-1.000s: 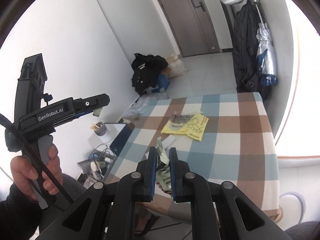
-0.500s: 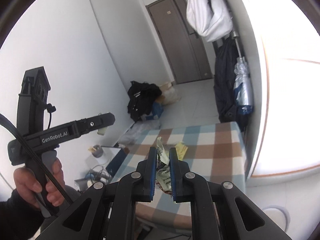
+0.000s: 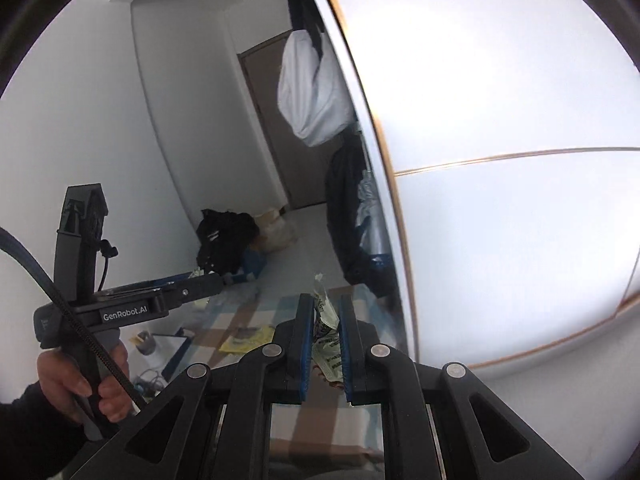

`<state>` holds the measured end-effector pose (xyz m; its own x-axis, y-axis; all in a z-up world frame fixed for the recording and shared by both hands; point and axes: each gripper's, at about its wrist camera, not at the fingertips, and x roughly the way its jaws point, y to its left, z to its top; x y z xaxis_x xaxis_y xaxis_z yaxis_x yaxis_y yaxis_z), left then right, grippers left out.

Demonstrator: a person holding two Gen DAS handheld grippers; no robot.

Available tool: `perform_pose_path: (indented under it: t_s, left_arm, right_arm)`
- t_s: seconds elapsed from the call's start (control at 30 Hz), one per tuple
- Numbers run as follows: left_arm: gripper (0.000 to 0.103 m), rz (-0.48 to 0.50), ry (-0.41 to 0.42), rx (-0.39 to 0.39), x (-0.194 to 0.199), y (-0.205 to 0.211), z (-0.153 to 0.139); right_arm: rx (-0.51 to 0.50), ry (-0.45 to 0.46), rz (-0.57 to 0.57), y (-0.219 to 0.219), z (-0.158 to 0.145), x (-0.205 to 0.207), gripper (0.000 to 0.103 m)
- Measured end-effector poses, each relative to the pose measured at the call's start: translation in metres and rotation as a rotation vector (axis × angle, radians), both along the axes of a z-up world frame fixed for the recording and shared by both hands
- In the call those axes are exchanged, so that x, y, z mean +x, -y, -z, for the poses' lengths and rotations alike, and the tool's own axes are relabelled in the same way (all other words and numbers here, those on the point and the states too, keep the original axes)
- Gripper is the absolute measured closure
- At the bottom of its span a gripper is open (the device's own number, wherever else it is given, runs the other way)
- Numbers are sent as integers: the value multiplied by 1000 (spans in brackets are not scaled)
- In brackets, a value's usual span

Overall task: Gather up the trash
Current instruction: 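Carry both wrappers toward the white bin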

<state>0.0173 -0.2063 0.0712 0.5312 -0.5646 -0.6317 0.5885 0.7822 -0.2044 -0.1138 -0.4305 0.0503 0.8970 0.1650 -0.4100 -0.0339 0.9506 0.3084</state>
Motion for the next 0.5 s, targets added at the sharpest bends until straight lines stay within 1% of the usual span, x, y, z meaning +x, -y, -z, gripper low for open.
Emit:
perform_pose_path:
  t_s: [0.07,0.1,0.3,0.33,0.4,0.43,0.5]
  left_arm:
    - [47,44,-28,2,-1,19,6]
    - [47,80,-54,4,0,33,11]
    - [47,217,-192,2,7,92,45]
    - [47,226,-206,8,9,101,50]
    - [47,212,-189,36,17,114,58]
    - [47,221,-195,39,22,119,62]
    - [47,235,-233,53,32,130,73]
  right_arm:
    - [1,-10,40,17,6,-5,92]
    - [7,-15,57,27,9,-8,92]
    - [35,-79,170,86,36,-20,92]
    - [41,-93,186,95,43,-21,92]
    - [70,-129,219,112,60,-24,92]
    - [85,-148,233,120,68,-24,92]
    - [108,-187,260,133,85,-26,92]
